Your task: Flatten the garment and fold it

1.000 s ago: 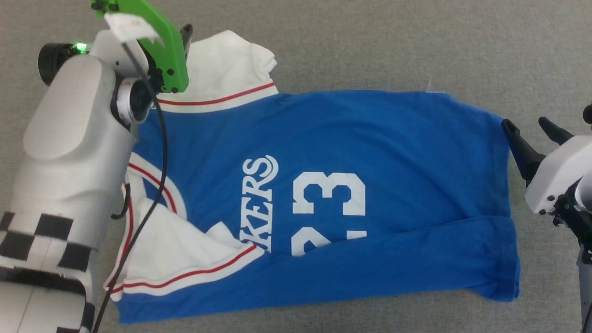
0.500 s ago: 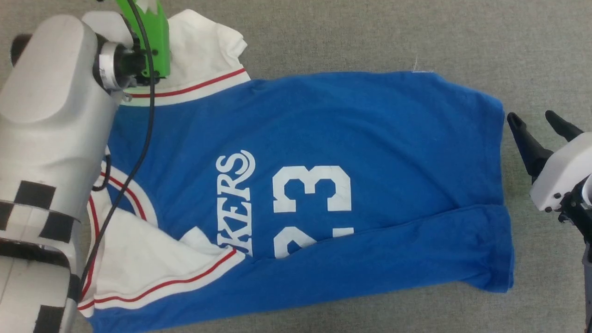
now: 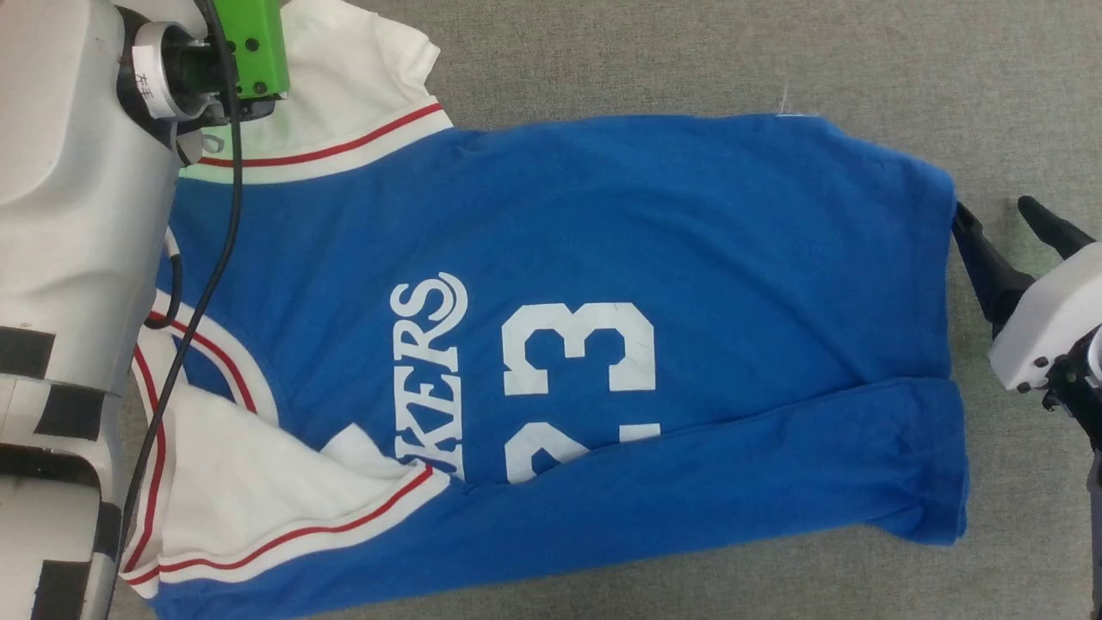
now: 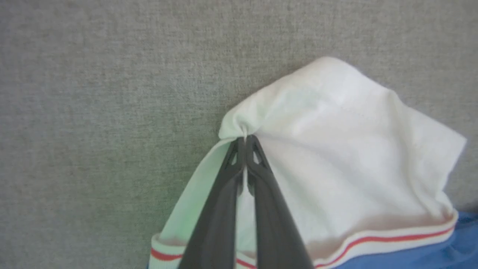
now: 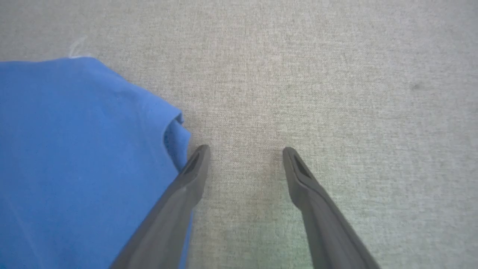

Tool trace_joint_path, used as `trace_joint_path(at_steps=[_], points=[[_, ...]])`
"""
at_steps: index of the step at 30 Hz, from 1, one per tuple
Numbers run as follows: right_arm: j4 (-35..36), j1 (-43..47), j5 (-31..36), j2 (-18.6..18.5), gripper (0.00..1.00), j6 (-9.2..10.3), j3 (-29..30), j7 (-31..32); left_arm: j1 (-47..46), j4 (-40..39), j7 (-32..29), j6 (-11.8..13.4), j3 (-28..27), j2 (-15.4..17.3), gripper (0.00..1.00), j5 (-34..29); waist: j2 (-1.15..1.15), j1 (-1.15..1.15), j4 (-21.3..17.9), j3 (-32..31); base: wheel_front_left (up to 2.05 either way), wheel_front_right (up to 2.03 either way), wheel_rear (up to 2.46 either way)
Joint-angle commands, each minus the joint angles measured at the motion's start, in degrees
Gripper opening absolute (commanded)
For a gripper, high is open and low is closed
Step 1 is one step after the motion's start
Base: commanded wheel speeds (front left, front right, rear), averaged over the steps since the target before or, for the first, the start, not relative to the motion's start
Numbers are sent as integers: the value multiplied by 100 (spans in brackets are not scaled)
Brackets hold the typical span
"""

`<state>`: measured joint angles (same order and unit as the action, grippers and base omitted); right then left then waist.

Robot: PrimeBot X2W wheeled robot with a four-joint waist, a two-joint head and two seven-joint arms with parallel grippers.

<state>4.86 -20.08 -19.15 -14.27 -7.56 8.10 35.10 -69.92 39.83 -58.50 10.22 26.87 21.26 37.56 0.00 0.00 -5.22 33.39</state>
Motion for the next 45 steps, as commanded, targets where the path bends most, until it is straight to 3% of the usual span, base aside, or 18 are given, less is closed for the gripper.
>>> trace_joint_path(at_steps=[1, 11, 18, 23, 26, 31, 40, 41, 42, 45], points=[[40, -114, 1, -20, 100, 8, 2, -24, 341, 84, -83, 26, 54, -22, 0, 63, 0, 0, 15, -15, 0, 0, 0], [324, -404, -23, -201, 100, 8, -94, 350, 508, -390, 150, -74, -63, -6, 0, 248, 0, 0, 65, -353, 0, 0, 0], [548, -1096, -136, -525, 100, 8, -676, 1948, 578, -658, 104, -47, -81, 57, 0, 305, 0, 0, 72, -469, 0, 0, 0], [318, -1714, -80, -738, 100, 8, -1292, 3353, 509, -921, 33, -24, -46, 48, 0, 307, 0, 0, 157, -363, 0, 0, 0], [111, -1982, -1, -815, 100, 8, -1595, 3822, 461, -1060, 1, -21, -17, 38, 0, 299, 0, 0, 217, -281, 0, 0, 0], [-284, -2196, 144, -888, 100, 8, -1992, 4135, 410, -1252, -15, -32, 21, 43, 0, 288, 0, 0, 299, -165, 0, 0, 0], [-694, -2118, 127, -948, 100, 8, -2368, 4148, 441, -1429, -24, -36, 60, 62, 0, 310, 0, 0, 328, -90, 0, 0, 0], [-715, -2117, 106, -940, 27, 8, -2369, 4137, 450, -1438, -23, -38, 63, 67, 0, 314, 0, 0, 323, -92, 0, 0, 0], [-722, -2121, 93, -932, 0, 8, -2361, 4098, 459, -1443, -21, -39, 64, 72, 0, 319, 0, 0, 318, -98, 0, 0, 0], [-756, -2145, 78, -944, 0, 8, -2337, 3999, 493, -1461, 5, -57, 58, 86, 0, 344, 0, 0, 301, -123, 0, 0, 0]])
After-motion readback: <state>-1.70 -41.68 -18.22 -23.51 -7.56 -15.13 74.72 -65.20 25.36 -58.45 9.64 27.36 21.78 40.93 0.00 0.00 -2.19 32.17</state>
